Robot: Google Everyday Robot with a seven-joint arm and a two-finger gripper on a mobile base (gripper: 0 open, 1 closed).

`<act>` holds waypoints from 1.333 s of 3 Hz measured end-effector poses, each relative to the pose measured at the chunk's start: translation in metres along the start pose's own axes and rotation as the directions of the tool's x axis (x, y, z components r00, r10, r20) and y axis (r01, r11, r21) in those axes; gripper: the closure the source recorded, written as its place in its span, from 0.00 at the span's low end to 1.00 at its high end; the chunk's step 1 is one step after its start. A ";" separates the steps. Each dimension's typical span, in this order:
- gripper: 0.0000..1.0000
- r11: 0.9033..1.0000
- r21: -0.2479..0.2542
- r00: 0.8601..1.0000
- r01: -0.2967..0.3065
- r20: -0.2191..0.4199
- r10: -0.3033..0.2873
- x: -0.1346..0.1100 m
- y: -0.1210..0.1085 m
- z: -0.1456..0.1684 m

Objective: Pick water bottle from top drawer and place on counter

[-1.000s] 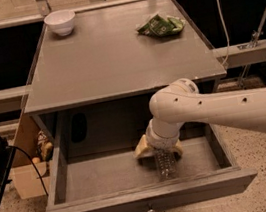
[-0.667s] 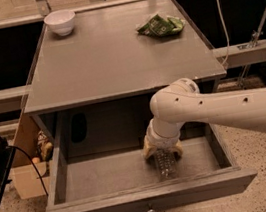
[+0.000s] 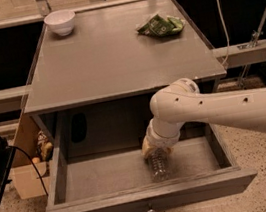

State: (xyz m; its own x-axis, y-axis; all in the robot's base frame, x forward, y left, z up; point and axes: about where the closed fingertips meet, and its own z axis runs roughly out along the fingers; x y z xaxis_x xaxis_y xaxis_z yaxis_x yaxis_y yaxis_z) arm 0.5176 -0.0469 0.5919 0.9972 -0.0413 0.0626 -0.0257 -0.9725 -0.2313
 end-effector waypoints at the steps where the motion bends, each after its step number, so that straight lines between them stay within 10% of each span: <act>1: 1.00 1.000 0.000 1.000 0.000 0.000 0.000 0.000 0.000 0.000; 4: 1.00 1.000 -0.019 0.999 0.024 -0.040 -0.025 0.016 -0.009 -0.023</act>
Offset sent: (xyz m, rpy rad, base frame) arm 0.0000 0.0000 0.0000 0.0000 0.0000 0.0000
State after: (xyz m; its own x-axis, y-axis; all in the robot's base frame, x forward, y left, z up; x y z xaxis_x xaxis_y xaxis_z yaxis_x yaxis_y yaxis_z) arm 0.5320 -0.0440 0.6177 0.9939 -0.0263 0.1072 -0.0030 -0.9774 -0.2112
